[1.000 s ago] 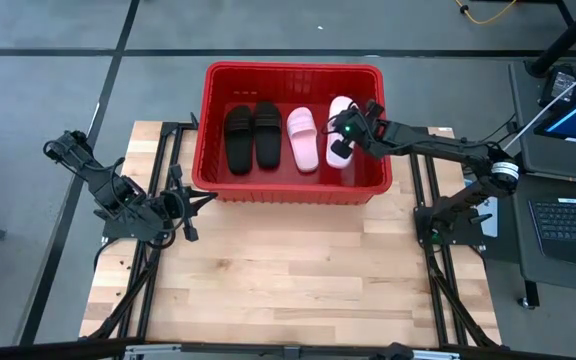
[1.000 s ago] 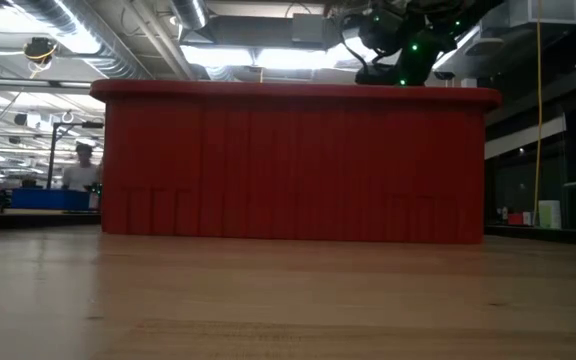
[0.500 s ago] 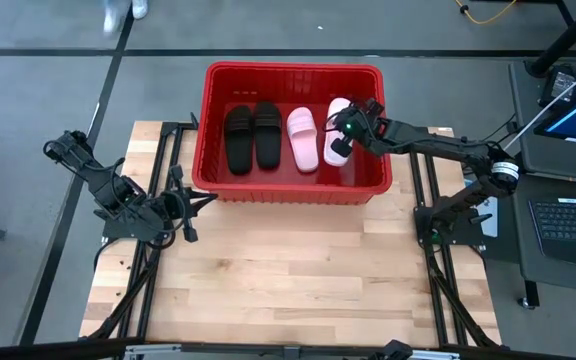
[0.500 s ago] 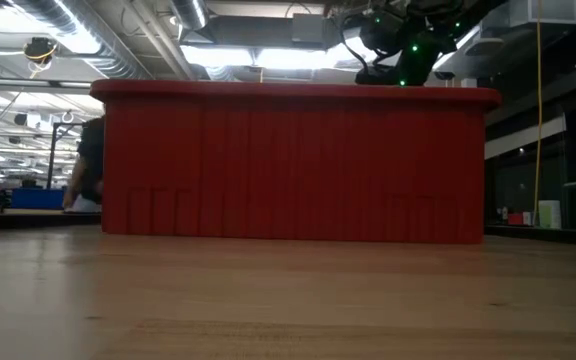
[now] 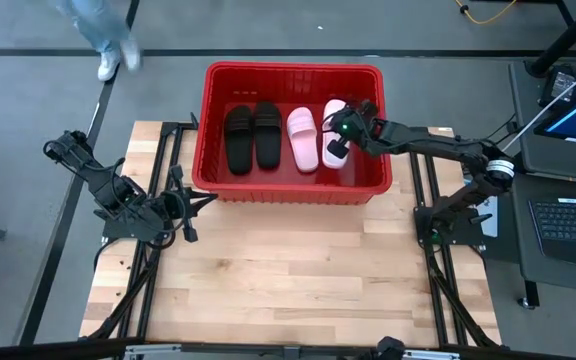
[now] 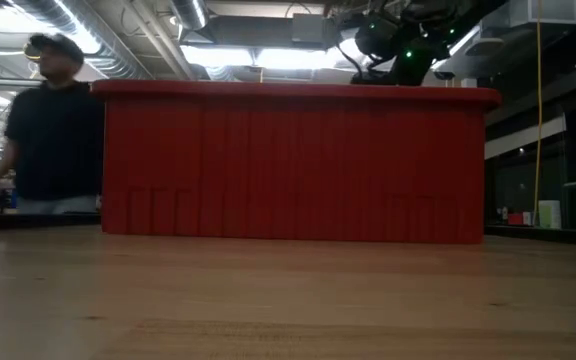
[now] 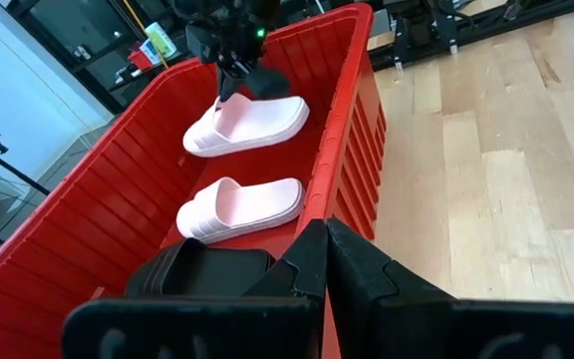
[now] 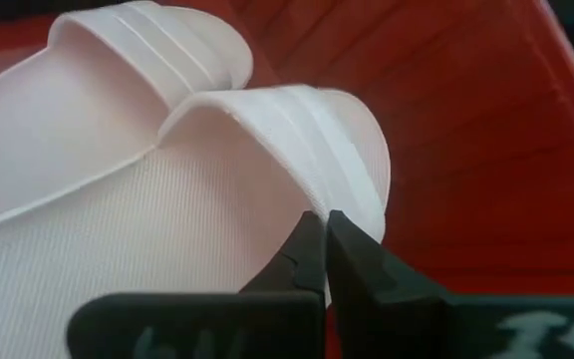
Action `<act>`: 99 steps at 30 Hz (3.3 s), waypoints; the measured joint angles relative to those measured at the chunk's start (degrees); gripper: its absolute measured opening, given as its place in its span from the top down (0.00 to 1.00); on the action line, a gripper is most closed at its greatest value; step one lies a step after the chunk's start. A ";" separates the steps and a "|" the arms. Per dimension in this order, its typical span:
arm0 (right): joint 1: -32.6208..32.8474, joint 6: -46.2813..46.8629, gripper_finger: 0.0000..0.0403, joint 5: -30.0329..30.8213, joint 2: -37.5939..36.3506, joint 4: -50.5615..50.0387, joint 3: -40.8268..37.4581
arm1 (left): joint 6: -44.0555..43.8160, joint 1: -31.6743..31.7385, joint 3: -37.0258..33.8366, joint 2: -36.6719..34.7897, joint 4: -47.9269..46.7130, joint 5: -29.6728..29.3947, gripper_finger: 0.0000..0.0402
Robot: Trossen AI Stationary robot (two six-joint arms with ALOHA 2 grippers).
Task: Pick and place slides into bin
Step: Put the pink slipper into the red bin
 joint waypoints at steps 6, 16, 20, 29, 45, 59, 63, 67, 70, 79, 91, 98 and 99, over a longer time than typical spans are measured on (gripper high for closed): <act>-0.75 -1.27 0.99 -0.21 3.87 2.86 0.00 | -0.38 0.00 -0.02 0.01 0.00 0.08 1.00; -3.83 -0.80 0.99 -3.19 6.33 3.28 0.00 | -0.57 0.01 -0.02 0.01 -0.20 0.22 1.00; -4.26 -0.94 0.99 -3.88 6.35 3.37 0.00 | -0.55 0.00 -0.02 0.01 -0.20 0.20 1.00; -4.39 -1.21 0.99 -4.02 6.35 3.16 0.00 | -0.48 0.01 -0.02 0.01 -0.22 0.20 1.00; -4.44 -1.03 0.99 -5.40 6.33 2.57 0.00 | -0.48 0.01 -0.02 0.01 -0.22 0.17 1.00; -4.44 -2.17 0.99 -5.40 6.30 2.46 0.00 | -0.48 0.01 -0.02 0.01 -0.22 0.17 1.00; -4.51 -2.57 0.99 -5.40 6.30 2.44 0.00 | -0.48 0.01 -0.02 0.01 -0.22 0.17 1.00; -5.36 -2.92 0.99 -6.27 6.30 2.41 0.00 | -0.50 0.01 -0.02 0.01 -0.22 0.16 1.00; -6.18 -2.96 0.99 -8.39 6.30 2.39 0.00 | -0.50 -0.01 -0.02 0.01 -0.22 0.17 1.00; -6.91 -5.71 0.99 -10.03 6.30 2.44 0.00 | -0.50 0.00 -0.02 -0.01 -0.22 0.15 0.99; -7.47 -5.97 0.99 -9.86 12.20 4.29 0.09 | -0.50 0.01 -0.02 -0.01 -0.22 0.15 1.00; -7.78 -6.80 0.99 -9.97 12.97 5.20 0.09 | -0.46 0.01 -0.02 -0.01 -0.22 0.13 1.00; -7.78 -6.80 0.99 -9.97 12.97 5.10 0.09 | -0.46 0.00 -0.02 -0.01 -0.22 0.13 1.00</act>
